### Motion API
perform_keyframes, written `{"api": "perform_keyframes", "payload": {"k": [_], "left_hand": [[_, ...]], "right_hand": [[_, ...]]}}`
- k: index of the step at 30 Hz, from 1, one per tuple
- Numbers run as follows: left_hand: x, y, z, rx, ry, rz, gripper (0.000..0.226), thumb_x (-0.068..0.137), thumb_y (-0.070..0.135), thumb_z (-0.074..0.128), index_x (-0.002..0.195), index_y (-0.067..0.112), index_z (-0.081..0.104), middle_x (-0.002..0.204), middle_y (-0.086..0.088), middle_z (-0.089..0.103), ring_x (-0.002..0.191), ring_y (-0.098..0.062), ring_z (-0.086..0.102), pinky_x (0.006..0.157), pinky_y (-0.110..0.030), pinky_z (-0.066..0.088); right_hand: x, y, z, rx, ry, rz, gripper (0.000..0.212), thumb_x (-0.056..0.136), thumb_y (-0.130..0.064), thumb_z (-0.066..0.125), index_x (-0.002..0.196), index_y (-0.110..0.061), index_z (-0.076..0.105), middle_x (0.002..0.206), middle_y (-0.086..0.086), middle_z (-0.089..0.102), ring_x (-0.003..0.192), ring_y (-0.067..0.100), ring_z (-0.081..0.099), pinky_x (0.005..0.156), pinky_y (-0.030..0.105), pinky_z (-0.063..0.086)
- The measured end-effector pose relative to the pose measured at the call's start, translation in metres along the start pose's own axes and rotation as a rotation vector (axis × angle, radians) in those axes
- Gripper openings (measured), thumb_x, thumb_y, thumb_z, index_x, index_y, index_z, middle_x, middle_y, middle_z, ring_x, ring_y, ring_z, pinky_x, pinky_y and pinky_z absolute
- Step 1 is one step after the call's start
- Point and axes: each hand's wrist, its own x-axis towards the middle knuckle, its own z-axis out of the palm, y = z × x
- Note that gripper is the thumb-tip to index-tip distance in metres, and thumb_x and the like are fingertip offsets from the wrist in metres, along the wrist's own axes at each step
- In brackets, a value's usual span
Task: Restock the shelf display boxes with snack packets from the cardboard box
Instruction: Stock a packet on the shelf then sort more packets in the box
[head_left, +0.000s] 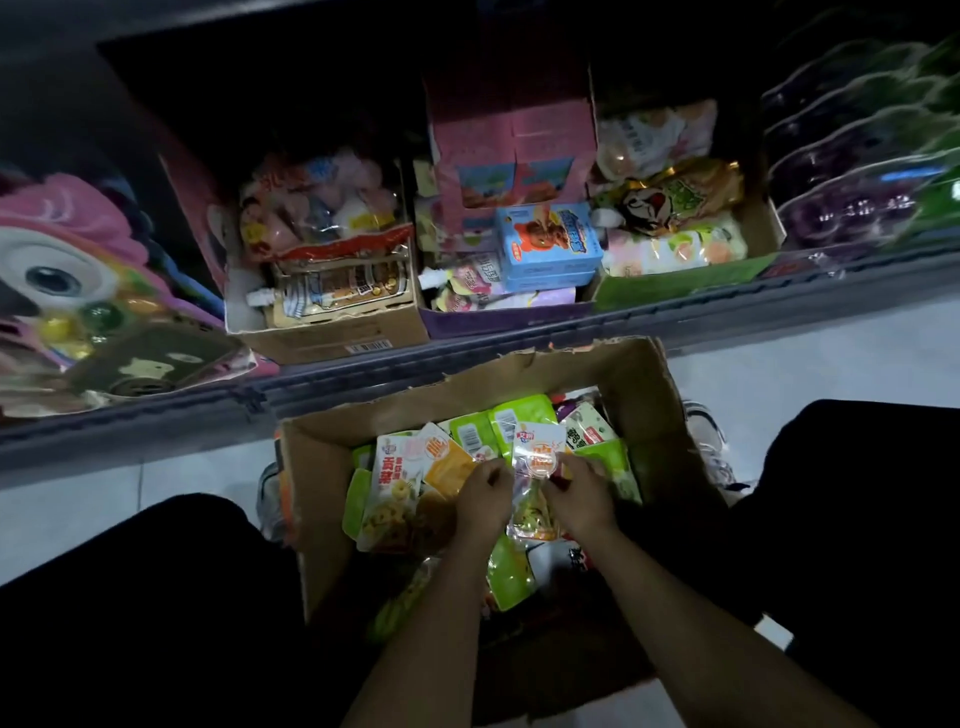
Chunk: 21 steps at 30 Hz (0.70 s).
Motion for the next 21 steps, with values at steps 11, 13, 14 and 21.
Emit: {"api": "perform_keyframes", "payload": {"k": [11,13,14,21], "left_hand": [[0.006,0.005,0.011,-0.324,-0.019,-0.173,0.022,0.08,0.017,0.074,0.099,0.005,0.072,0.102,-0.015,0.071,0.095,-0.027,0.066,0.089,-0.04,0.053],[0.003,0.01,0.008,-0.304,0.02,-0.15,0.02,0.079,0.018,0.076,0.094,0.005,0.074,0.095,-0.01,0.072,0.088,-0.024,0.067,0.085,-0.037,0.054],[0.0,0.015,0.004,-0.298,0.042,-0.133,0.019,0.078,0.019,0.076,0.092,0.006,0.074,0.093,-0.008,0.072,0.086,-0.024,0.067,0.084,-0.035,0.054],[-0.04,0.067,-0.039,-0.505,-0.032,-0.021,0.02,0.083,0.012,0.069,0.101,0.003,0.068,0.091,-0.015,0.071,0.071,-0.02,0.068,0.068,-0.028,0.055]], "right_hand": [[0.002,0.004,0.0,0.257,-0.07,0.068,0.052,0.083,-0.024,0.067,0.131,-0.018,0.048,0.126,0.013,0.051,0.11,0.025,0.055,0.085,0.03,0.047],[-0.003,-0.002,-0.008,0.29,-0.059,0.045,0.043,0.085,-0.018,0.066,0.125,-0.011,0.053,0.118,0.011,0.058,0.103,0.021,0.057,0.079,0.025,0.044],[-0.005,-0.005,-0.011,0.303,-0.055,0.041,0.038,0.085,-0.016,0.065,0.121,-0.008,0.056,0.114,0.011,0.061,0.1,0.021,0.058,0.079,0.026,0.044],[-0.026,-0.043,-0.061,0.383,-0.102,-0.118,0.023,0.085,-0.024,0.068,0.087,-0.001,0.065,0.085,0.008,0.068,0.075,0.018,0.061,0.066,0.023,0.046]]}}
